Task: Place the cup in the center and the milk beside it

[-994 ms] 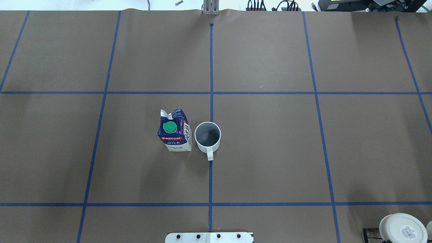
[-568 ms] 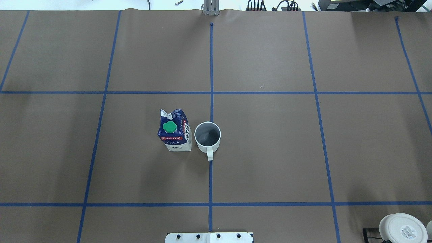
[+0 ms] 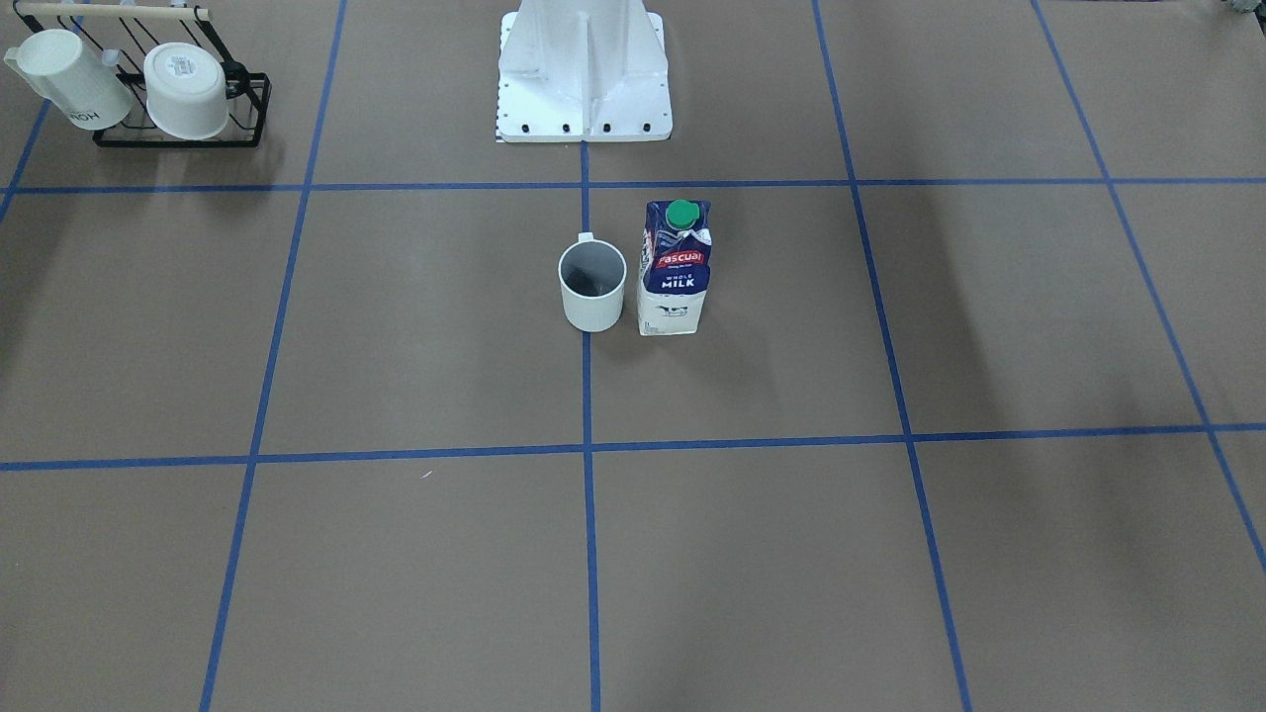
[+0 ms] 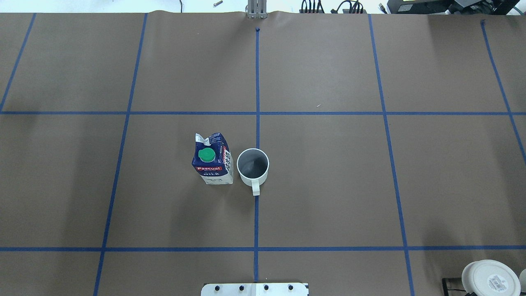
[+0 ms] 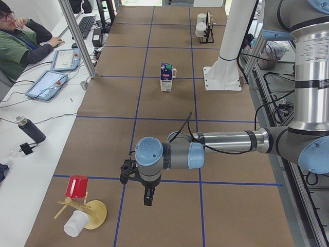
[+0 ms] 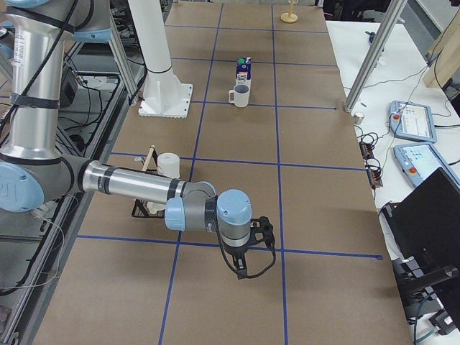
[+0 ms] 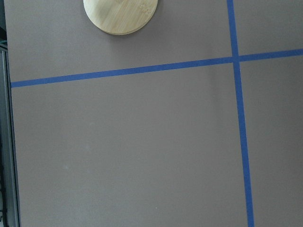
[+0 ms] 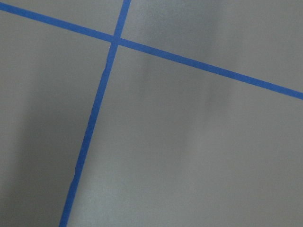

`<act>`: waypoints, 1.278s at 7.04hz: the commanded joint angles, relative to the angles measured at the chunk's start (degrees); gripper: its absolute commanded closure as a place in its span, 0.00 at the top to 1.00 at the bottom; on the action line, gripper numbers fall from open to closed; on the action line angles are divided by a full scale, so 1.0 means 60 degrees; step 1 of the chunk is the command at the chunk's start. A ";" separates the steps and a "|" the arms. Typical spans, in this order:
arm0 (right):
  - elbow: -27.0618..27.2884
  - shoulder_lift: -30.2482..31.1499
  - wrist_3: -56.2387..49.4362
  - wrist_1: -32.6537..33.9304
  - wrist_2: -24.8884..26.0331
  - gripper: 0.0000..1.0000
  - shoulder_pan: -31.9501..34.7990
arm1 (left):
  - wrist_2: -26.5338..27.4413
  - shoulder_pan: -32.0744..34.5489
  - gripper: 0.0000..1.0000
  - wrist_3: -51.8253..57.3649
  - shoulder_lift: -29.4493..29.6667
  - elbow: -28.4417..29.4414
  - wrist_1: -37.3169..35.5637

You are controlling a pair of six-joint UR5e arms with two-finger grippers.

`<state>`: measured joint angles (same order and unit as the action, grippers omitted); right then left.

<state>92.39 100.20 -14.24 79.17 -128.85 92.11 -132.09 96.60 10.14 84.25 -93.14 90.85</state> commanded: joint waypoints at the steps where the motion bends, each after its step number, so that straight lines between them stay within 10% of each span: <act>1: -0.0003 0.0000 -0.0015 -0.0011 0.0000 1.00 0.0000 | -0.0206 -0.0001 0.98 -0.0050 0.0006 -0.0018 0.0034; 9: -0.0047 0.0015 -0.0030 -0.0040 -0.0161 1.00 0.0000 | -0.0192 -0.0001 0.98 -0.0035 0.0006 -0.0003 0.0034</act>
<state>92.19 100.28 -14.40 78.93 -129.66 92.11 -133.31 96.59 9.93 84.22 -93.16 91.05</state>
